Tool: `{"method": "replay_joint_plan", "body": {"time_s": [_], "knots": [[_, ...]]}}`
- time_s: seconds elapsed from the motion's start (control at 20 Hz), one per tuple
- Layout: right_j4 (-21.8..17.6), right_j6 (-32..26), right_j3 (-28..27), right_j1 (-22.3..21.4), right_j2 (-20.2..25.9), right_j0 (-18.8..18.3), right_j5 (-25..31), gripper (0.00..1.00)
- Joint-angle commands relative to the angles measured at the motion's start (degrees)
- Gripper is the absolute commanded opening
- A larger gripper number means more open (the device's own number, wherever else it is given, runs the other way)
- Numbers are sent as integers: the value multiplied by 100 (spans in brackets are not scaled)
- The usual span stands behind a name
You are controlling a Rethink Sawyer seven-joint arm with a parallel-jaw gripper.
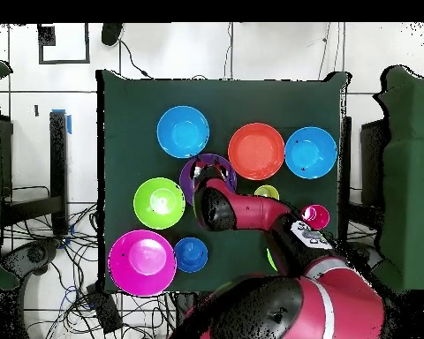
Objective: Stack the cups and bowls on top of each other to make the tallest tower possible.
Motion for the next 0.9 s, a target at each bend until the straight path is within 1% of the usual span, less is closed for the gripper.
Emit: {"method": "replay_joint_plan", "body": {"time_s": [0.05, 0.45, 0.75, 0.9], "knots": [[319, 1035, -641, 209, 449, 214, -166, 100], [328, 1083, -800, 225, 468, 269, -98, 100], [244, 1113, -869, 306, 649, 154, -46, 100], [262, 1118, -916, 313, 699, 132, 6, 100]]}}
